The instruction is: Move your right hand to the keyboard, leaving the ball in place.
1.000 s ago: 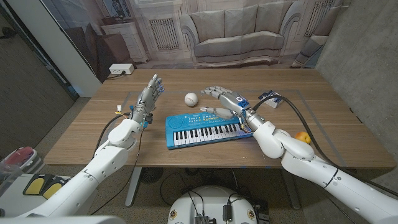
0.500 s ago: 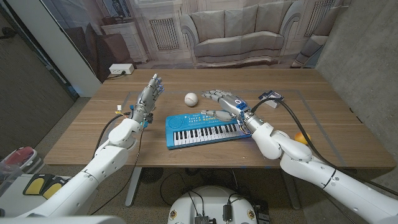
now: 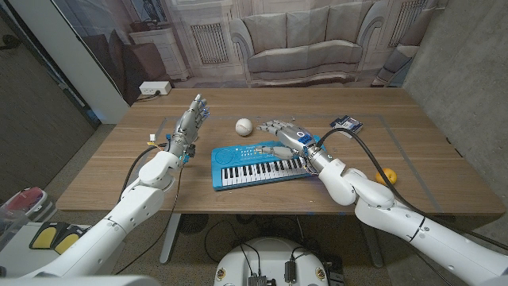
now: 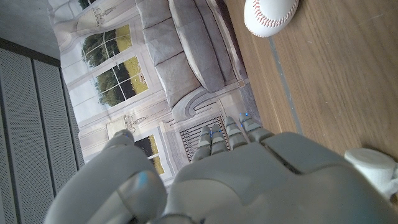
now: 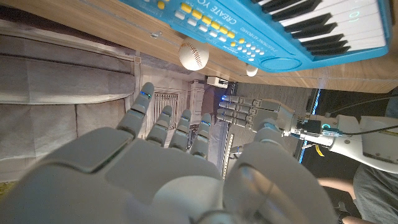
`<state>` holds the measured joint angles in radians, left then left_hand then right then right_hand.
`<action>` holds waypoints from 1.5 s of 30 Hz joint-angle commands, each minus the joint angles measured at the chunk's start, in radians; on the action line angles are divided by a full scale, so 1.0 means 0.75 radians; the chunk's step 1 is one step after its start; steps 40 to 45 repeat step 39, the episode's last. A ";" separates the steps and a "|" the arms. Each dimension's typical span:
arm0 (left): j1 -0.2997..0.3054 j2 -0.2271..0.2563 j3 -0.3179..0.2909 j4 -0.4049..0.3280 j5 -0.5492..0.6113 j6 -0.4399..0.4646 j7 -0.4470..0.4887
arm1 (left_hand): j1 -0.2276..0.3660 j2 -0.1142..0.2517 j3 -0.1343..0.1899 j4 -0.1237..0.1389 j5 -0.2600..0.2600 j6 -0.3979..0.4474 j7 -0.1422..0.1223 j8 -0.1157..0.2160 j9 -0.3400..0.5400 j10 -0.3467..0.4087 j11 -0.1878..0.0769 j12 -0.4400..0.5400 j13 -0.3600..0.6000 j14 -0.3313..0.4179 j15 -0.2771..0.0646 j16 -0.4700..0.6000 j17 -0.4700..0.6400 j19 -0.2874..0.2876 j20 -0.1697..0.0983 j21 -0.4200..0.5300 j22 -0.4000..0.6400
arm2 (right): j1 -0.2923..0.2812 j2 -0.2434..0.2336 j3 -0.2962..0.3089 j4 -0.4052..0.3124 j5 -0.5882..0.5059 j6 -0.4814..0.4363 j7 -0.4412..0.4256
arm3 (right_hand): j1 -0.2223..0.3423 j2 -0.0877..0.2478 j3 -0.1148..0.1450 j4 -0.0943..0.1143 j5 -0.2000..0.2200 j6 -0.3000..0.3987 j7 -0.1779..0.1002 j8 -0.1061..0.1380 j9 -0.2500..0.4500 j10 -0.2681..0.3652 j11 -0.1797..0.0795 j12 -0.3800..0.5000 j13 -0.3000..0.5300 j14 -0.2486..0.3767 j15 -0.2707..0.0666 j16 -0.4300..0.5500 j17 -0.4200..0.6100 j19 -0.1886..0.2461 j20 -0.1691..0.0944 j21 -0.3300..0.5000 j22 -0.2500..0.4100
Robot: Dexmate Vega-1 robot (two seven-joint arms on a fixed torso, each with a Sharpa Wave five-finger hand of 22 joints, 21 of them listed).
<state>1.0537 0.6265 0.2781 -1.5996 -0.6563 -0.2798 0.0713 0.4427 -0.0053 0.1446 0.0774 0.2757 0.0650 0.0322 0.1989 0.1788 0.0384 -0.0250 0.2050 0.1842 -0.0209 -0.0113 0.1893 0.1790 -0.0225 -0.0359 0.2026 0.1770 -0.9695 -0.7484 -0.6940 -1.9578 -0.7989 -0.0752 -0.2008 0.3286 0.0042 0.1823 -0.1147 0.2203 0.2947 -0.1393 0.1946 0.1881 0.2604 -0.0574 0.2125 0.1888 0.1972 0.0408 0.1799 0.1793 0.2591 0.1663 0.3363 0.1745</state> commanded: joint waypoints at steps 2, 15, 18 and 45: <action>0.004 0.002 0.001 0.010 -0.008 -0.005 -0.015 | 0.002 0.005 -0.006 0.003 -0.002 0.010 -0.001 -0.001 0.008 0.008 -0.007 -0.006 0.001 -0.005 -0.003 -0.002 0.006 -0.005 -0.042 -0.003 0.005 | 0.011 0.010 -0.050 0.005 -0.063 -0.061 0.048 | 0.007 0.001 0.002 -0.006 0.010 -0.003 -0.002 0.001 0.008 -0.009 -0.002 0.001 0.002 0.002 -0.003 0.001 0.005 -0.006 0.000 -0.002 0.006; 0.005 0.008 0.003 0.002 -0.007 0.006 -0.016 | 0.004 0.006 -0.008 0.003 -0.004 0.012 -0.003 -0.002 0.008 0.009 -0.006 -0.006 0.001 -0.004 -0.002 -0.002 0.006 -0.006 -0.042 -0.003 0.004 | 0.020 0.012 -0.077 0.023 -0.094 -0.092 0.061 | 0.008 0.005 0.002 -0.005 0.011 -0.005 -0.003 0.001 0.008 -0.016 0.000 -0.001 0.002 0.002 -0.018 0.005 0.006 0.000 -0.010 -0.008 0.006; 0.009 0.012 0.002 -0.004 -0.007 0.010 -0.013 | 0.005 0.007 -0.009 0.003 -0.005 0.012 -0.003 -0.002 0.008 0.009 -0.009 -0.006 0.001 -0.005 -0.003 -0.002 0.006 -0.006 -0.042 -0.003 0.004 | 0.026 0.014 -0.082 0.030 -0.097 -0.095 0.065 | 0.009 0.005 0.002 -0.005 0.011 -0.005 -0.003 0.001 0.008 -0.018 0.001 -0.001 0.002 0.003 -0.018 0.005 0.006 0.005 -0.010 -0.008 0.006; 0.039 0.028 -0.011 -0.056 -0.004 0.024 0.015 | 0.008 0.009 -0.012 0.002 -0.008 0.012 -0.003 -0.002 0.008 0.010 -0.009 -0.007 0.001 -0.004 -0.003 -0.002 0.006 -0.007 -0.042 -0.003 0.004 | 0.062 0.022 -0.095 0.066 -0.066 -0.059 0.060 | 0.010 0.009 0.002 -0.004 0.011 -0.005 -0.006 0.002 0.008 -0.012 0.000 0.003 0.002 0.008 -0.026 0.009 0.006 0.001 -0.006 -0.020 0.007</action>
